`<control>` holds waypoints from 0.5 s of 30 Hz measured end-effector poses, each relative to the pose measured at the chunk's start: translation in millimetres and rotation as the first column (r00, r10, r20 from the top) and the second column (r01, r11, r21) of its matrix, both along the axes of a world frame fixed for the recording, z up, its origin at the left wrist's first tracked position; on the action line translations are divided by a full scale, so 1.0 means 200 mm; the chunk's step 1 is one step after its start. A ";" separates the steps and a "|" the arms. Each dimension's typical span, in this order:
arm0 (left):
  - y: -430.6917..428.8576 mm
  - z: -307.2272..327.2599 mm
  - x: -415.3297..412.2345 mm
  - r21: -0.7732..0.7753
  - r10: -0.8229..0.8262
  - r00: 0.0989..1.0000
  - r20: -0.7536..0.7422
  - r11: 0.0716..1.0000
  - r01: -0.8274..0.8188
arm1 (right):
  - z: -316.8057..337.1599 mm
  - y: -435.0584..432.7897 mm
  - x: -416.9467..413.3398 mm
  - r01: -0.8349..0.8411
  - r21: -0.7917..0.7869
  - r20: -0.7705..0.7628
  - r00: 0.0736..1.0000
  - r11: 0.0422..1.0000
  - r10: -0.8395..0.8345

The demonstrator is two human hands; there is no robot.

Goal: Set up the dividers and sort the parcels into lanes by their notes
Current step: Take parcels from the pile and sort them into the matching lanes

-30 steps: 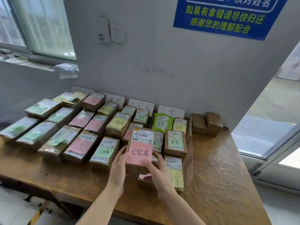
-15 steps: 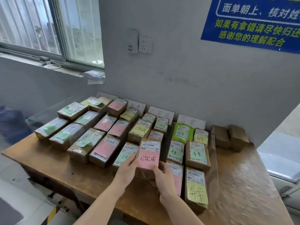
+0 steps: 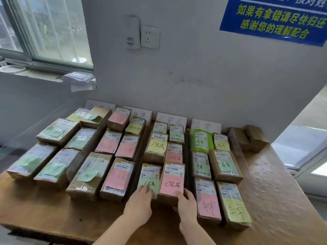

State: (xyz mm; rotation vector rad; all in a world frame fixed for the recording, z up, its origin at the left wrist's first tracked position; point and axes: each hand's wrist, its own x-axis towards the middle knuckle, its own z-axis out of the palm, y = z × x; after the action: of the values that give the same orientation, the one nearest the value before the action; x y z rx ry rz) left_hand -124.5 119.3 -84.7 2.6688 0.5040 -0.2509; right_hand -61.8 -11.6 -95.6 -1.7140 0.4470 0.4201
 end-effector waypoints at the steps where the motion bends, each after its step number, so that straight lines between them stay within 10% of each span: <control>1: 0.01 -0.01 0.00 0.024 -0.029 1.000 -0.004 0.999 0.029 | -0.01 0.00 0.00 0.028 -0.006 -0.006 1.000 1.000 -0.028; 15: 0.09 -0.10 -0.03 0.112 -0.195 0.975 0.111 0.977 0.183 | -0.13 -0.02 0.01 -0.010 -0.284 0.019 1.000 0.959 0.016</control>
State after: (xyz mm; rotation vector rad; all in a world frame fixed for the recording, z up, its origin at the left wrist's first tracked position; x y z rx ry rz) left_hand -131.2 136.5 -105.4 2.8122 0.2300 -0.1193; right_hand -60.1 -16.0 -121.5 -1.9988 0.4994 0.3594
